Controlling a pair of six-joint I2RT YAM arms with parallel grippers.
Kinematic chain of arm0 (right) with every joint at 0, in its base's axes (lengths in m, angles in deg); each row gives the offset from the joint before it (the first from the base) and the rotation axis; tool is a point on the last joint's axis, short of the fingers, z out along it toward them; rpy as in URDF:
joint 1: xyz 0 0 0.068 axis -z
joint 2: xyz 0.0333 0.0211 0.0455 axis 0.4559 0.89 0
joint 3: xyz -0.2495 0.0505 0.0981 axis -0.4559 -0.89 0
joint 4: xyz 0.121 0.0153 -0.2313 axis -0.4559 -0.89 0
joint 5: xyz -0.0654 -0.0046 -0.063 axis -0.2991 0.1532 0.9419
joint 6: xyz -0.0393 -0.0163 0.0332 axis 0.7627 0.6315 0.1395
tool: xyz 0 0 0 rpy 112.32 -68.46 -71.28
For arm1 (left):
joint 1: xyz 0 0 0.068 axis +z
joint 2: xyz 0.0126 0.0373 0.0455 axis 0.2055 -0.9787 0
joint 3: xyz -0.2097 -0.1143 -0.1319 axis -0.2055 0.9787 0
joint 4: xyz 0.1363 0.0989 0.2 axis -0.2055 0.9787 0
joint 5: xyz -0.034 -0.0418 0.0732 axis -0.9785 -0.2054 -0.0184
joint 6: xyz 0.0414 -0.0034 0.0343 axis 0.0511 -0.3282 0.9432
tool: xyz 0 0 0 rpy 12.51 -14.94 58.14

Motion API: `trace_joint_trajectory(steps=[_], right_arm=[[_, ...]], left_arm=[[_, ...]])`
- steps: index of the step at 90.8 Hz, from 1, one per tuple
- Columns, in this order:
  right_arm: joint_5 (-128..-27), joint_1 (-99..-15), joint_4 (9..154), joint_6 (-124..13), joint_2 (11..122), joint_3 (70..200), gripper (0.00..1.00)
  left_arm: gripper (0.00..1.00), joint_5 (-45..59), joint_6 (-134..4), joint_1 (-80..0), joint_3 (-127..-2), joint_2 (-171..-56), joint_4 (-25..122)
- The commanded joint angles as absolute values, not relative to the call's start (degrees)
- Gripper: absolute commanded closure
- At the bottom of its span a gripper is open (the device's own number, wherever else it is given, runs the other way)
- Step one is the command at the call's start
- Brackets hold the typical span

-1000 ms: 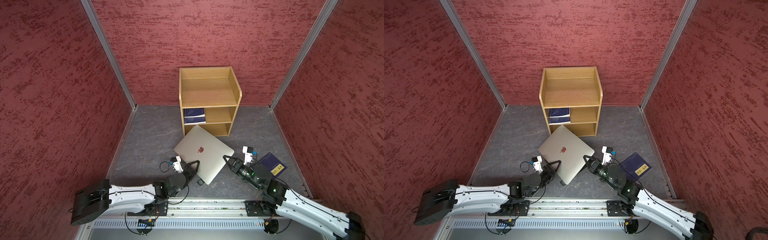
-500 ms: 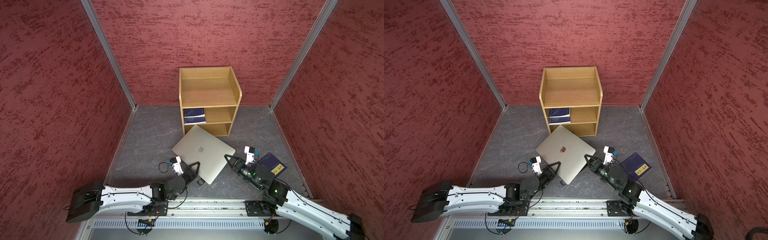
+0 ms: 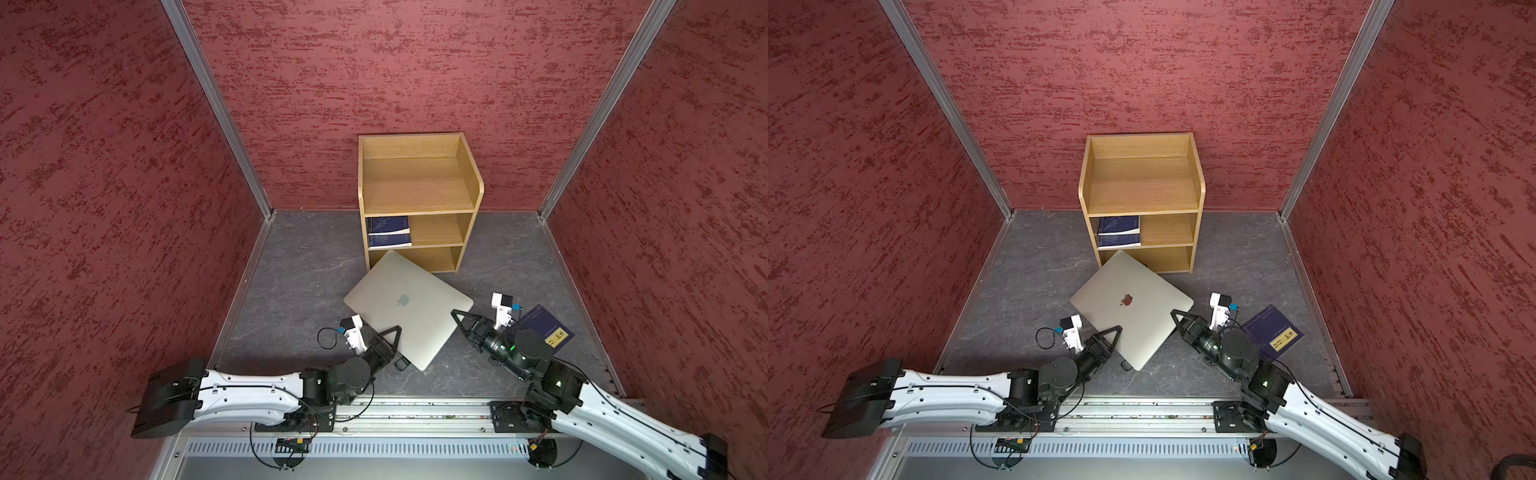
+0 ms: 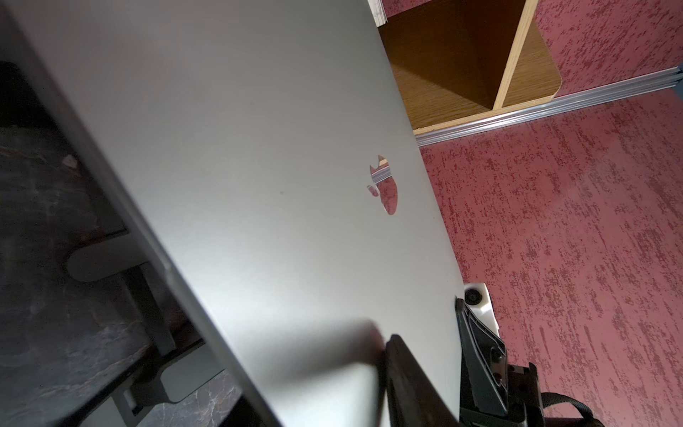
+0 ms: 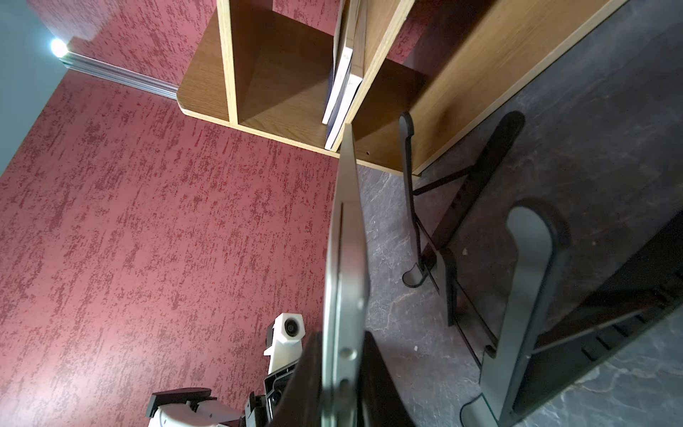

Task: Close the laptop lid and set it aside
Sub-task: Pick up the laptop from the computer stand, then place the laptop on the shelf.

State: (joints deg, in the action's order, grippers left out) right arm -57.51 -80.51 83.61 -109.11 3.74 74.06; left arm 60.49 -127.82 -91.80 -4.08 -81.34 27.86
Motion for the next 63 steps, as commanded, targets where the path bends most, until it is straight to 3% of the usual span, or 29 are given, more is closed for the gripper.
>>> trace_joint_trajectory(steps=[1, 41, 63], right_arm=[[-63.96, -81.17, 87.01, -105.41, 2.3, 75.3, 1.0], [-63.14, -81.14, 85.68, -104.09, -4.97, 75.86, 1.0], [-60.1, -81.15, 82.08, -102.24, -11.17, 77.15, 1.0]], left_arm=[[0.6, 58.29, -124.13, -93.72, -7.45, -80.61, 23.3], [0.62, 60.76, -104.97, -100.39, -15.71, -78.16, 23.23], [0.61, 56.79, -94.53, -100.09, -23.53, -81.26, 24.37]])
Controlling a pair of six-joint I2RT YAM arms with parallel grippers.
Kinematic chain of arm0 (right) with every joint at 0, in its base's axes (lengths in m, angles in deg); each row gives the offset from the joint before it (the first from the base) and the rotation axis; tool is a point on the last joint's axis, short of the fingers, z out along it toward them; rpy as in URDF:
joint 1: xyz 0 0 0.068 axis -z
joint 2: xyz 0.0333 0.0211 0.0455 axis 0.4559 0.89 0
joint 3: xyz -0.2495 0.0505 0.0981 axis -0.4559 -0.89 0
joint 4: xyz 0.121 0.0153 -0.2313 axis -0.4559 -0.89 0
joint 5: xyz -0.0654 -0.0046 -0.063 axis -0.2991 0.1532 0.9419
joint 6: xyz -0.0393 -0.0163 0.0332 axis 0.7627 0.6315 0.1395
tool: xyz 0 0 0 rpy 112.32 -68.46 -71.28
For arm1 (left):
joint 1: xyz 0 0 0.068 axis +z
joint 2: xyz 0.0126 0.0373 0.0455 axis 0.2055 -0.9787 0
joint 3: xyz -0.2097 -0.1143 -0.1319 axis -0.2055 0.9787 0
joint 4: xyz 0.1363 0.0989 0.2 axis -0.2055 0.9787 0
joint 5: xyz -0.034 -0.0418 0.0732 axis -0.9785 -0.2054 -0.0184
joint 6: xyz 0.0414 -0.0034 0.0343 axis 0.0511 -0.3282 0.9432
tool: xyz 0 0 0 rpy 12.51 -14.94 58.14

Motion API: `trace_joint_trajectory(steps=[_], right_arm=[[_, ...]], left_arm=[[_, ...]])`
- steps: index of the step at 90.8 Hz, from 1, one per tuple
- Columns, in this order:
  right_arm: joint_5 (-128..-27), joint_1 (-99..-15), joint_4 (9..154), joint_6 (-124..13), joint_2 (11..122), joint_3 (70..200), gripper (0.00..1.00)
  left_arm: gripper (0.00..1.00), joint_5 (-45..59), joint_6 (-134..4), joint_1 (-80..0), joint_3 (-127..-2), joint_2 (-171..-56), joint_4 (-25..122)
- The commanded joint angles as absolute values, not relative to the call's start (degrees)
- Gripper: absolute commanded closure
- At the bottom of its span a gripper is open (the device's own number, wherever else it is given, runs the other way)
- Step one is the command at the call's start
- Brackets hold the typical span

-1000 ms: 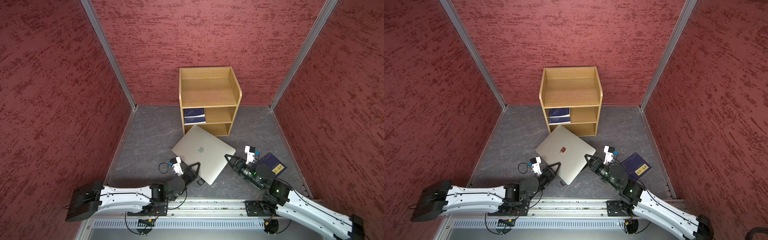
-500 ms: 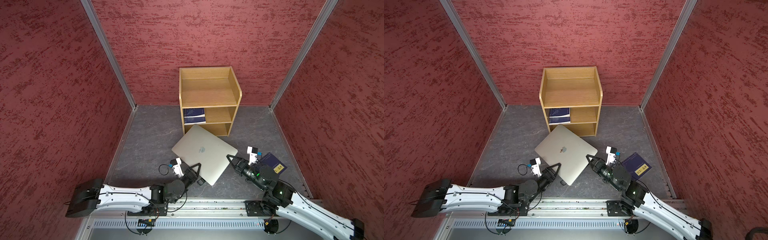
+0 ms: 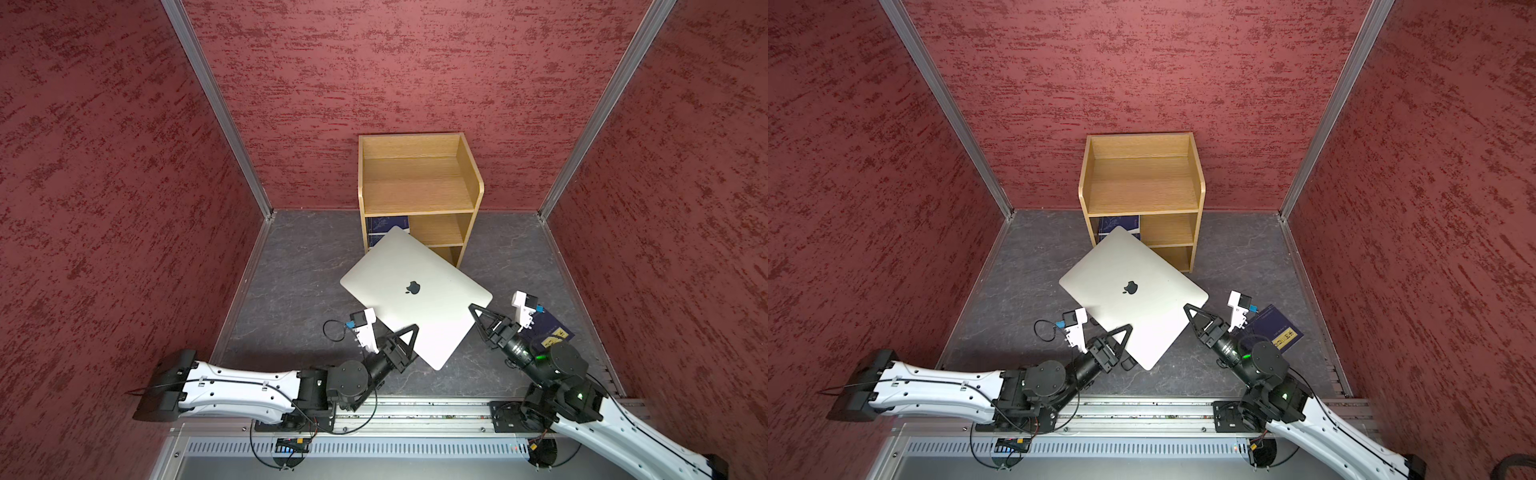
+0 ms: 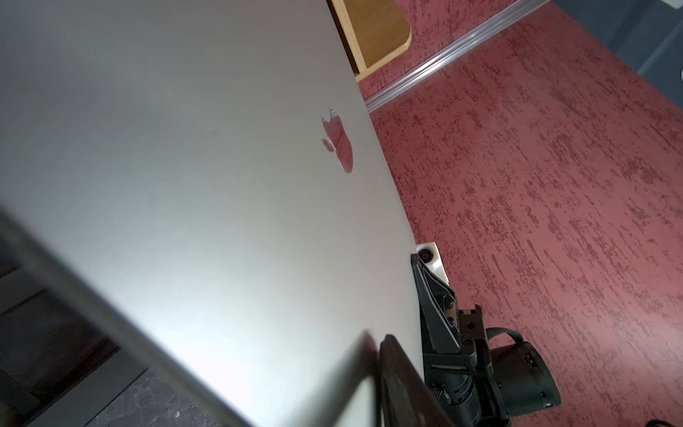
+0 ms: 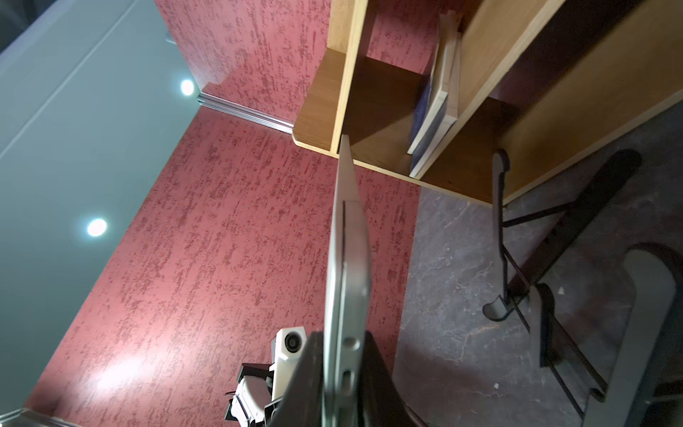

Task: Close the laptop lid and set it aside
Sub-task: Place the laptop on the shelf.

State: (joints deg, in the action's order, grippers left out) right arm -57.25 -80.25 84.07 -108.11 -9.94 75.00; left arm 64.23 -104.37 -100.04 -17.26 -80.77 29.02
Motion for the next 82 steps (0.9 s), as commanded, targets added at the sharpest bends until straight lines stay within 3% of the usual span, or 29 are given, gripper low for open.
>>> trace_joint_trajectory(steps=[1, 51, 82], right_arm=[[-59.98, -81.12, 81.85, -102.04, -11.35, 77.32, 1.0], [-52.45, -81.18, 80.3, -98.59, -12.15, 81.8, 1.0], [-44.93, -81.18, 84.62, -100.6, -3.43, 84.58, 1.0]], left_arm=[[0.61, 56.45, -94.34, -99.88, -23.84, -81.37, 25.4], [0.63, 35.5, -97.34, -82.94, -31.85, -84.55, 30.98], [0.62, 24.26, -98.59, -71.08, -36.16, -87.28, 32.45]])
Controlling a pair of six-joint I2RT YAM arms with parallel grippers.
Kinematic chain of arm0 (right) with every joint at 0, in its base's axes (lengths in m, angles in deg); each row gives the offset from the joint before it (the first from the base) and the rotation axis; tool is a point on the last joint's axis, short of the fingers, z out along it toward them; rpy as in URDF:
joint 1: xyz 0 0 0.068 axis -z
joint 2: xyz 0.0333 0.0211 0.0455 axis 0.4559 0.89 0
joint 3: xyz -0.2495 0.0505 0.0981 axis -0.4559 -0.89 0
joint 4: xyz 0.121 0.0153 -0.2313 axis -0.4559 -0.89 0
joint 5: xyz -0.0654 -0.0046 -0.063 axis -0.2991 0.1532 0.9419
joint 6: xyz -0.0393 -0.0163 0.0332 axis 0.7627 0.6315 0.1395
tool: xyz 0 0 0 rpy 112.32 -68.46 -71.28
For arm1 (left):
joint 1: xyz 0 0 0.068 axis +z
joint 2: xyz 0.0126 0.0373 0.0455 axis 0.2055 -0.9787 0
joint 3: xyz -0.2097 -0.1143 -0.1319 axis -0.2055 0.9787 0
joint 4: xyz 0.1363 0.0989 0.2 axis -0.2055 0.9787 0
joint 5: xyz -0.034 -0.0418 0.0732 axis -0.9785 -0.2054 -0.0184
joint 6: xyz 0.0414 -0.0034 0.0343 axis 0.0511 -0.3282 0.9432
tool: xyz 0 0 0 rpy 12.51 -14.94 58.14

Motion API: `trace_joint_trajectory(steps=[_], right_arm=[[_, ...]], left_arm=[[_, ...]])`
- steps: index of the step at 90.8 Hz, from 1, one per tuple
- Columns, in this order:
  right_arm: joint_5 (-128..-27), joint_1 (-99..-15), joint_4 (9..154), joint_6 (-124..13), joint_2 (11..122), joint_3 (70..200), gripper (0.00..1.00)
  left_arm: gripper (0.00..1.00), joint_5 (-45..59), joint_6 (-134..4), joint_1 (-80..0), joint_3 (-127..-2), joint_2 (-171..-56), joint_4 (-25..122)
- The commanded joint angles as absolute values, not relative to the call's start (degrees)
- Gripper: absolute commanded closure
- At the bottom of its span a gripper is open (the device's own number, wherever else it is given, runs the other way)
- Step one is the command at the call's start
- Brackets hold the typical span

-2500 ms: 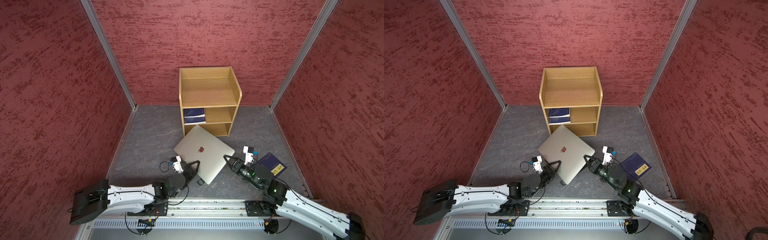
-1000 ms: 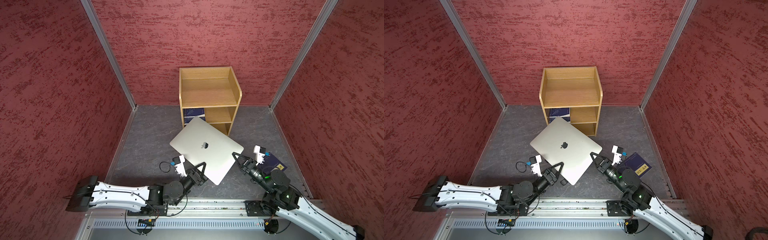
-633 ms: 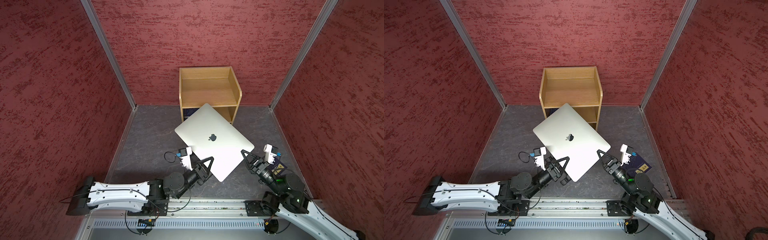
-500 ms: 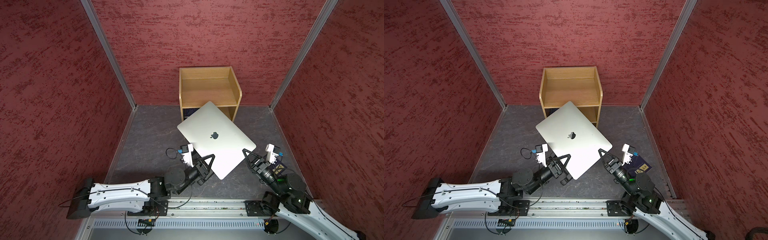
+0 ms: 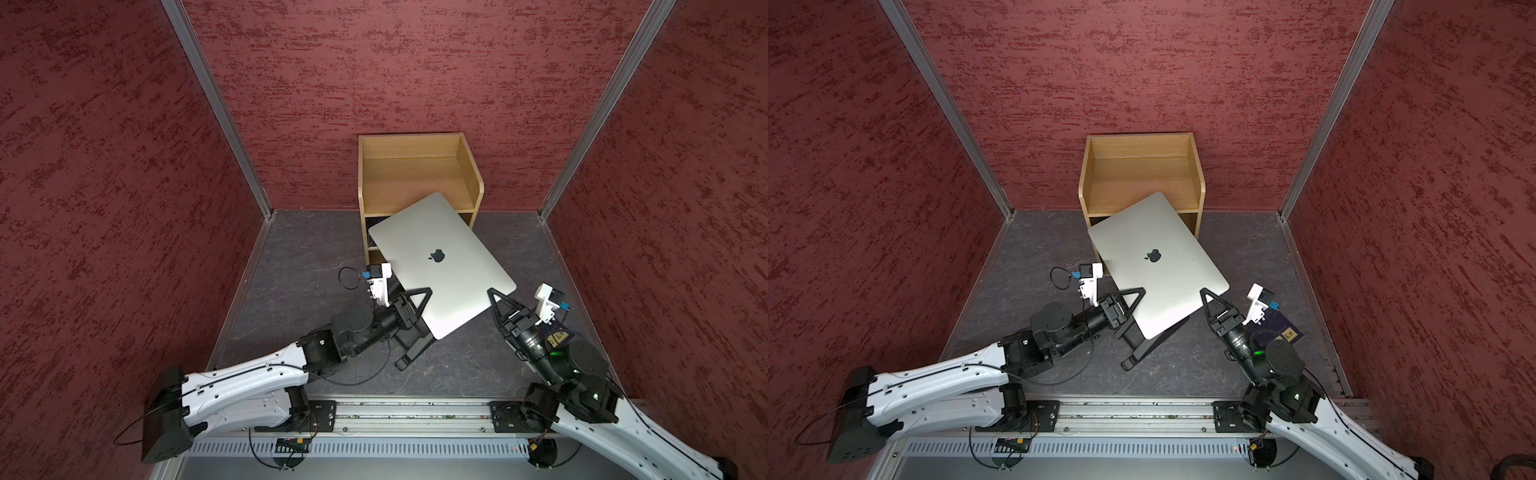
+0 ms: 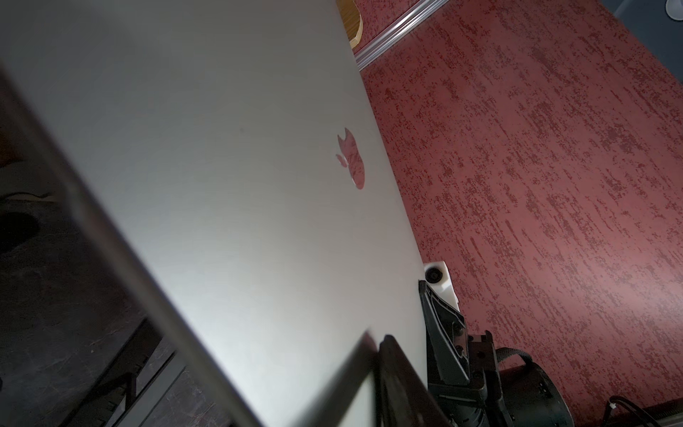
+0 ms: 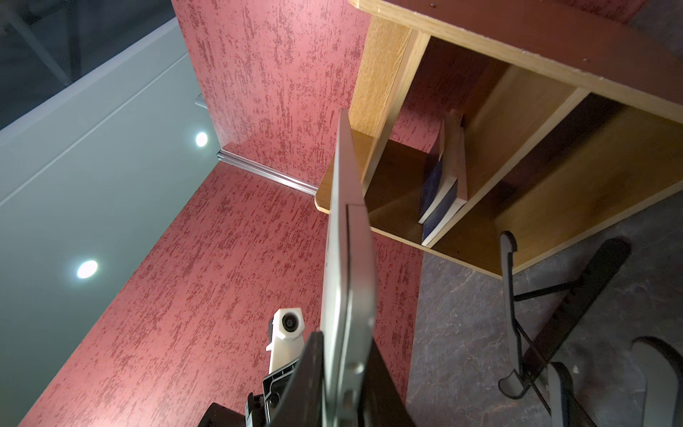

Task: Close the laptop lid and set it aside
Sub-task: Place the laptop on the shelf.

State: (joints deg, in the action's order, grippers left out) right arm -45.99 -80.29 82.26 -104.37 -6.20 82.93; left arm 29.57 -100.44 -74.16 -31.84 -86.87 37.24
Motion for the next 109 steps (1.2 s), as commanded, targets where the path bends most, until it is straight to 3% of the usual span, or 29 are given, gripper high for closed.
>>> trace_joint_trajectory(steps=[1, 66, 109], right_arm=[[-44.75, -81.13, 85.1, -100.57, -3.09, 84.6, 1.0], [-35.09, -81.17, 92.32, -102.42, 18.7, 95.79, 1.0], [-26.97, -81.15, 90.61, -115.02, 32.58, 103.59, 1.0]], left_arm=[[0.62, 23.93, -98.48, -70.83, -36.36, -87.42, 32.42], [0.62, 8.6, -100.9, -52.85, -50.72, -99.53, 36.47], [0.56, 5.61, -102.35, -46.31, -56.95, -105.01, 43.14]])
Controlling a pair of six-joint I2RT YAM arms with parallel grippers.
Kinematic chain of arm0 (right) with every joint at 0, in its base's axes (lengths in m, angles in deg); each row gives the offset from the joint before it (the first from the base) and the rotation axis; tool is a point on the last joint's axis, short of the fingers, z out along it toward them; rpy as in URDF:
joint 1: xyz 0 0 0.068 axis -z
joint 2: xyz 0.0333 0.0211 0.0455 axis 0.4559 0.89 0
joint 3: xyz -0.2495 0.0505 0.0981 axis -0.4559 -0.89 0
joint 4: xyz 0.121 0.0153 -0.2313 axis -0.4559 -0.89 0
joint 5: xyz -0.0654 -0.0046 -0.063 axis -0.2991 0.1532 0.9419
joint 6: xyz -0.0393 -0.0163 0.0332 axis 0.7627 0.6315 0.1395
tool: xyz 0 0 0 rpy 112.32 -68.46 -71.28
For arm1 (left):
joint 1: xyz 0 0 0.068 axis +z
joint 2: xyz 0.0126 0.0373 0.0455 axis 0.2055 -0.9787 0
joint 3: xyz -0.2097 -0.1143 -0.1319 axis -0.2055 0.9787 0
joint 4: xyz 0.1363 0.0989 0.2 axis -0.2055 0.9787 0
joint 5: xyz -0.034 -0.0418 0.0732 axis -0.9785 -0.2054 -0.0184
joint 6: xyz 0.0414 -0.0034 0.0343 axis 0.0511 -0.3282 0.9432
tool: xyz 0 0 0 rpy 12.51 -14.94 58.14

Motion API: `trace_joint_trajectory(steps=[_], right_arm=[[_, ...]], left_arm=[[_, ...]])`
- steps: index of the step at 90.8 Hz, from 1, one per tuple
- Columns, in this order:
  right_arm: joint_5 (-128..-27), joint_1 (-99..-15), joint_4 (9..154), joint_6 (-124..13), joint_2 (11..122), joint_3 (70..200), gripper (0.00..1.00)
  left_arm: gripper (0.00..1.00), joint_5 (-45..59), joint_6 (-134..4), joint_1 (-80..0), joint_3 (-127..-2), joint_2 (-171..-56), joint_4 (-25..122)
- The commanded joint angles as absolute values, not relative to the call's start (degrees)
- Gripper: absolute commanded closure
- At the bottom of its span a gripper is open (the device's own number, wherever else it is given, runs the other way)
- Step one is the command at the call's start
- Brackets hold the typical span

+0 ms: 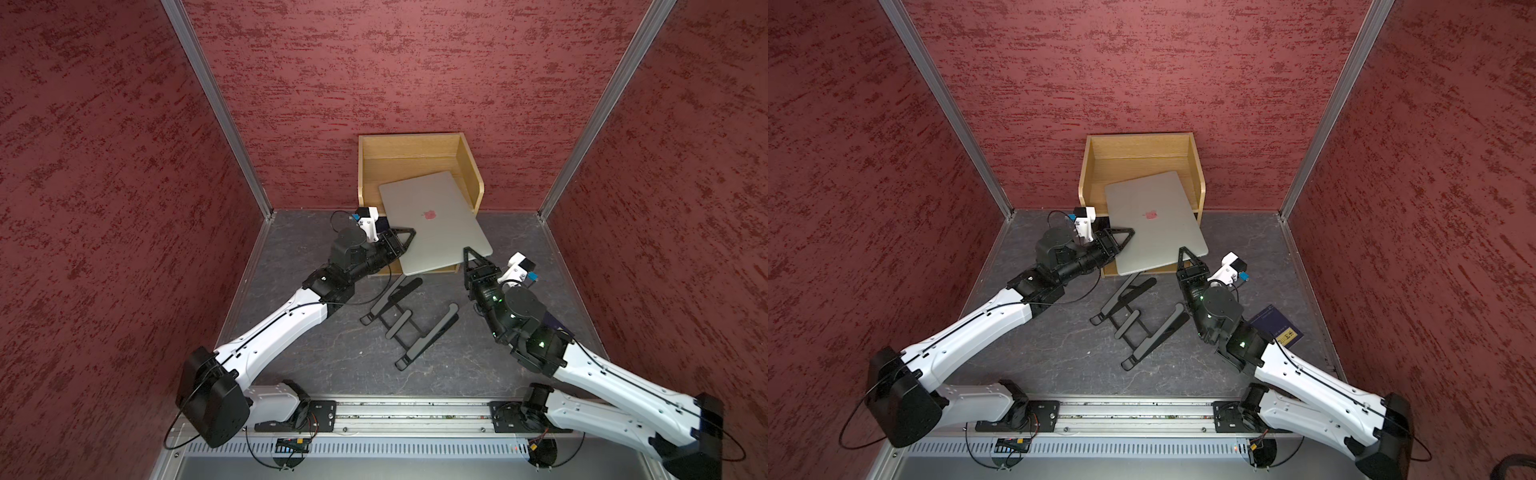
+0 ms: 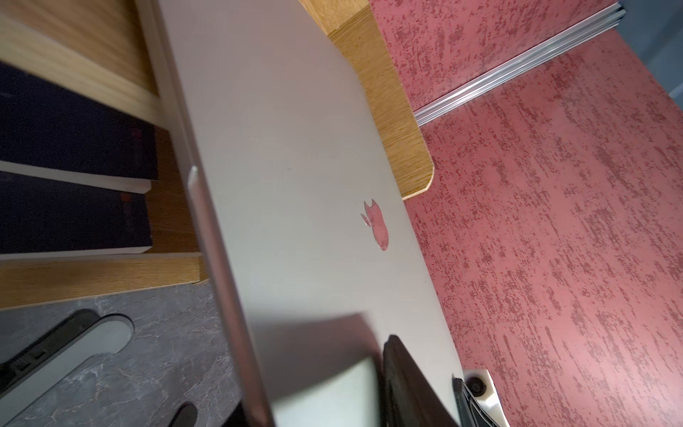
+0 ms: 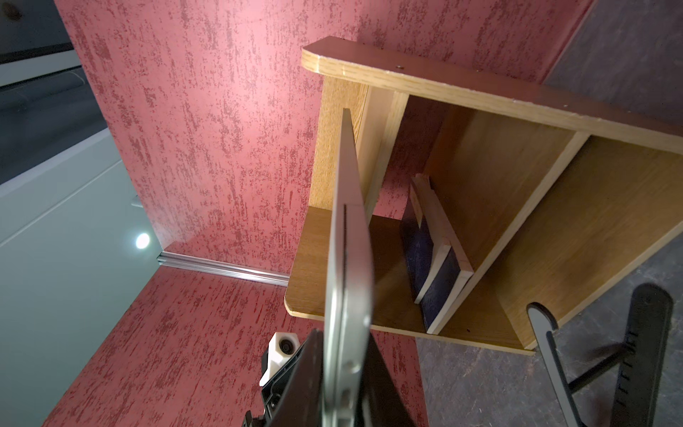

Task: Close the laptop lid and set it aside
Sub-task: Place the laptop on the shelf.

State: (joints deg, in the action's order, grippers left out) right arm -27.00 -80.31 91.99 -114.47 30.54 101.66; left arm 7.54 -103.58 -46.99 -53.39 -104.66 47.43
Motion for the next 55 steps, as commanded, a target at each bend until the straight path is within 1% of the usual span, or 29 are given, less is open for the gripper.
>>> trace_joint_trajectory(steps=[1, 13, 31, 42, 55], right_arm=[[-26.89, -81.17, 90.77, -115.29, 32.84, 103.63, 1.0], [-24.29, -81.11, 91.3, -118.71, 34.58, 104.02, 1.0], [-21.7, -80.55, 92.47, -120.44, 37.13, 105.16, 1.0], [-20.5, -79.7, 92.38, -122.12, 38.13, 105.71, 1.0], [-20.35, -78.4, 92.5, -124.18, 39.42, 106.33, 1.0]], left_arm=[[0.56, 5.55, -102.47, -46.22, -56.99, -105.03, 43.09], [0.52, 4.44, -102.94, -45.1, -57.35, -105.76, 42.55], [0.32, 4.35, -102.87, -44.09, -57.51, -105.08, 43.27], [0.22, 4.71, -102.95, -43.78, -57.34, -104.69, 44.06], [0.16, 4.78, -102.9, -43.82, -57.38, -104.87, 45.15]])
